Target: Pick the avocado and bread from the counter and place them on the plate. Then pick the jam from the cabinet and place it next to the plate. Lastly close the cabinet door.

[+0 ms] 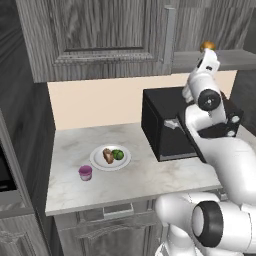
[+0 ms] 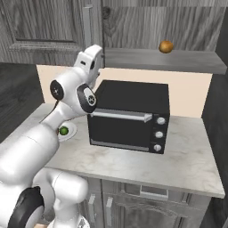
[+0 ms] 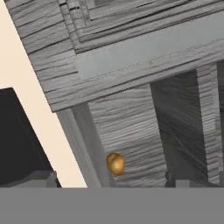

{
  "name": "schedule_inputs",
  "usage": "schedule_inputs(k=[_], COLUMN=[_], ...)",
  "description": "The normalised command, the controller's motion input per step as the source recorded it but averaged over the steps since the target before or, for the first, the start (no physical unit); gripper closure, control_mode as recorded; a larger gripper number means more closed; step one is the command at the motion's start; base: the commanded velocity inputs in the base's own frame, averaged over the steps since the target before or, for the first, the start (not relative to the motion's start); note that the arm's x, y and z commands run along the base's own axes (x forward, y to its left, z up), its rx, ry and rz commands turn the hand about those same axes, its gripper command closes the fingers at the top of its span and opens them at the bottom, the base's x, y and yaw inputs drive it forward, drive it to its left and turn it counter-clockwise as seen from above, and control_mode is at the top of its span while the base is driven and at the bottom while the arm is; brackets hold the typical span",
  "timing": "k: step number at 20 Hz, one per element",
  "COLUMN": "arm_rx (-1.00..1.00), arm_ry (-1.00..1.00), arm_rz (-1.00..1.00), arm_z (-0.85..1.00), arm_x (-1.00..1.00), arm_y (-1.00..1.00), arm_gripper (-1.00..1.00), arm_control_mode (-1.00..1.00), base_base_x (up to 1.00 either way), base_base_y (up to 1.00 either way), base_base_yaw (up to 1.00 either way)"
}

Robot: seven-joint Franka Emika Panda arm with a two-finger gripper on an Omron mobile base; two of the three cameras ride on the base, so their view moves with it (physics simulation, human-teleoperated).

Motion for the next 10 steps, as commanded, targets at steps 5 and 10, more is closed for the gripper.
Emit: schedule_inputs(k=[5,10], arm_rx=[0.26,0.32], arm_ry=[0.11,0.07], arm_rz=[-0.17,-0.15], arm_z=[0.77,0.60], arm_x=[-0.70,-0.76], arm_y=[-0.09,-0.18], arm_gripper=[-1.00,-1.00], arm_control_mode=[-1.00,-1.00], base_base_x=[0.00,0.00], base_base_y=[0.00,0.00], base_base_yaw=[0.00,0.00])
